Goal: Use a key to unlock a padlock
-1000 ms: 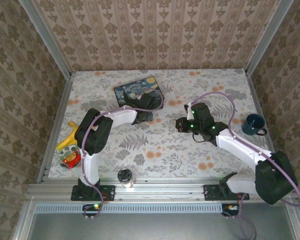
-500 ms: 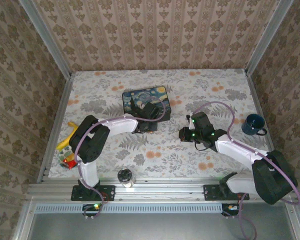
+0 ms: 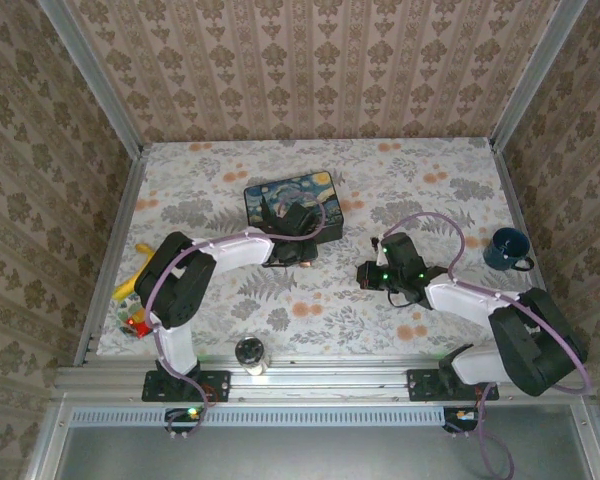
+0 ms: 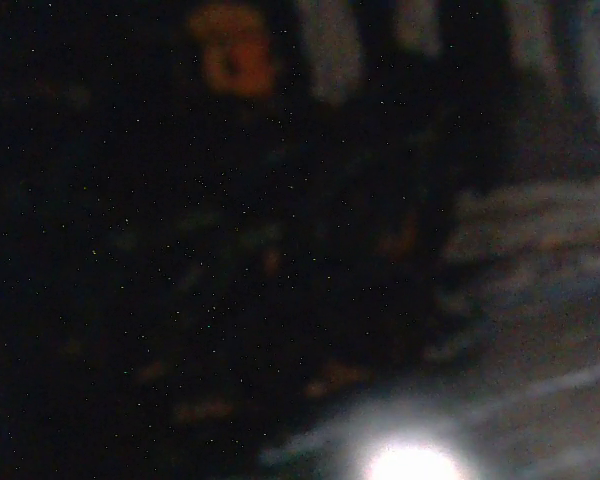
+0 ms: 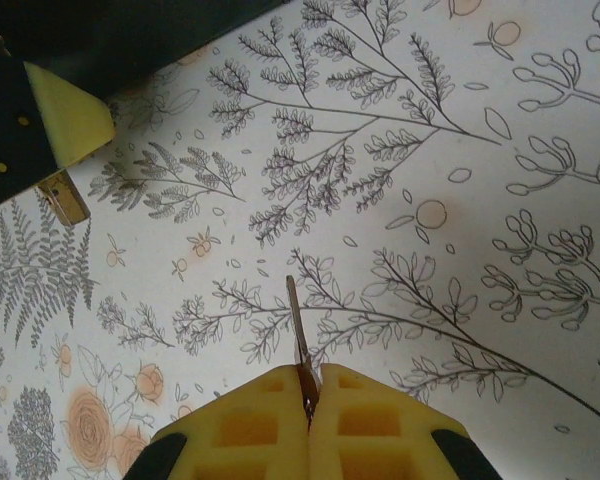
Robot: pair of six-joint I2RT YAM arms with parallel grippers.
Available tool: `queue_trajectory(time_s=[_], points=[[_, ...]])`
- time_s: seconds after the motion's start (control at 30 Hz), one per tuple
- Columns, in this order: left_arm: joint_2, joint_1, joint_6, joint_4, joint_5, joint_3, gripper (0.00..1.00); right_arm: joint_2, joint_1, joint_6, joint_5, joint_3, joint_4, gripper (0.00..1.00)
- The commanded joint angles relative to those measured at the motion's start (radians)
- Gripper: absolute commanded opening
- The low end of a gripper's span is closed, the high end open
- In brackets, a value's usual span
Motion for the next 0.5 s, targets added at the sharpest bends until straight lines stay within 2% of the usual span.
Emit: queue_trajectory(time_s=[0.0, 0.23, 0.4, 0.47], points=[[0.007, 0.0, -0.068, 0.018, 0.066, 0.038, 0.05, 0.028, 0.002, 0.024, -0.022, -0.014, 0.078, 0.0], [0.066, -0.004, -0.082, -0.006, 0.063, 0.08, 0.28, 0.082, 0.013, 0.039, -0.026, 0.0, 0.11, 0.0], [0.107, -0.019, -0.066, -0.064, 0.0, 0.11, 0.29, 0.063, 0.013, 0.04, -0.005, 0.005, 0.094, 0.0], [0.133, -0.033, -0.054, -0.105, -0.029, 0.136, 0.34, 0.055, 0.013, 0.04, 0.006, 0.008, 0.077, 0.0]])
